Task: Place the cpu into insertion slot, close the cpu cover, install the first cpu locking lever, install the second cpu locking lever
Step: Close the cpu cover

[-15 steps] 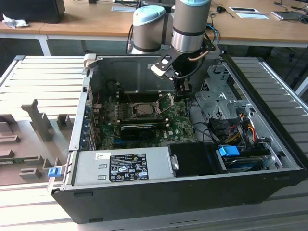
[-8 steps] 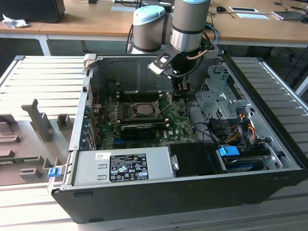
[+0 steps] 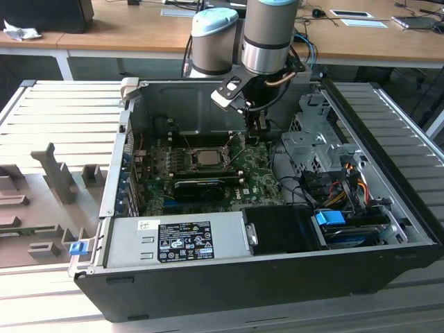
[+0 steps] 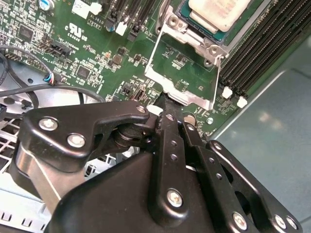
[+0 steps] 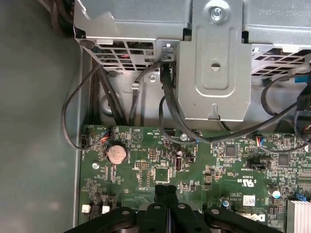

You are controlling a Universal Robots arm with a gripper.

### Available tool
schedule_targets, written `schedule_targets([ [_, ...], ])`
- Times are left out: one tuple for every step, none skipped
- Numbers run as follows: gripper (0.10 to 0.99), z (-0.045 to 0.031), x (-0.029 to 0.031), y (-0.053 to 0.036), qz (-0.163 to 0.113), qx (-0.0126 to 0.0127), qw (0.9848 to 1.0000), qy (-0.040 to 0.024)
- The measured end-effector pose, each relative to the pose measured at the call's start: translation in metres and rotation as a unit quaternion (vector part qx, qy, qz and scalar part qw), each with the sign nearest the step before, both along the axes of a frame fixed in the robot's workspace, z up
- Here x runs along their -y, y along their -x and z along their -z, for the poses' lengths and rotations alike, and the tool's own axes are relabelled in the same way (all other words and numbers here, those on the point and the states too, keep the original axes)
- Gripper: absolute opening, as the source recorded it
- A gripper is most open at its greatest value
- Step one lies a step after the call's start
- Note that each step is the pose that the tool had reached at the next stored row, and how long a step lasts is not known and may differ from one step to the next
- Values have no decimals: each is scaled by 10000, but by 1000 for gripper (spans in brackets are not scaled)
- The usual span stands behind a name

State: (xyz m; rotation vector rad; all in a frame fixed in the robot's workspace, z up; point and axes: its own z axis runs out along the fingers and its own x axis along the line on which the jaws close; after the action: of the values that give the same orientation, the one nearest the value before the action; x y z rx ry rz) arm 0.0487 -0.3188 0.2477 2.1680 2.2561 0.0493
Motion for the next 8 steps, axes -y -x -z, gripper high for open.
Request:
schedule_targets([
  [106, 0, 0, 7, 0, 0, 10000, 0],
  [106, 0, 0, 11, 0, 0, 10000, 0],
  [106, 0, 0, 18, 0, 0, 10000, 0],
  [106, 0, 0, 24, 0, 0, 10000, 0],
  [106, 0, 0, 27, 0, 0, 10000, 0],
  [106, 0, 0, 30, 0, 0, 10000, 0],
  [106, 0, 0, 36, 0, 0, 10000, 0],
  [106, 0, 0, 41, 0, 0, 10000, 0],
])
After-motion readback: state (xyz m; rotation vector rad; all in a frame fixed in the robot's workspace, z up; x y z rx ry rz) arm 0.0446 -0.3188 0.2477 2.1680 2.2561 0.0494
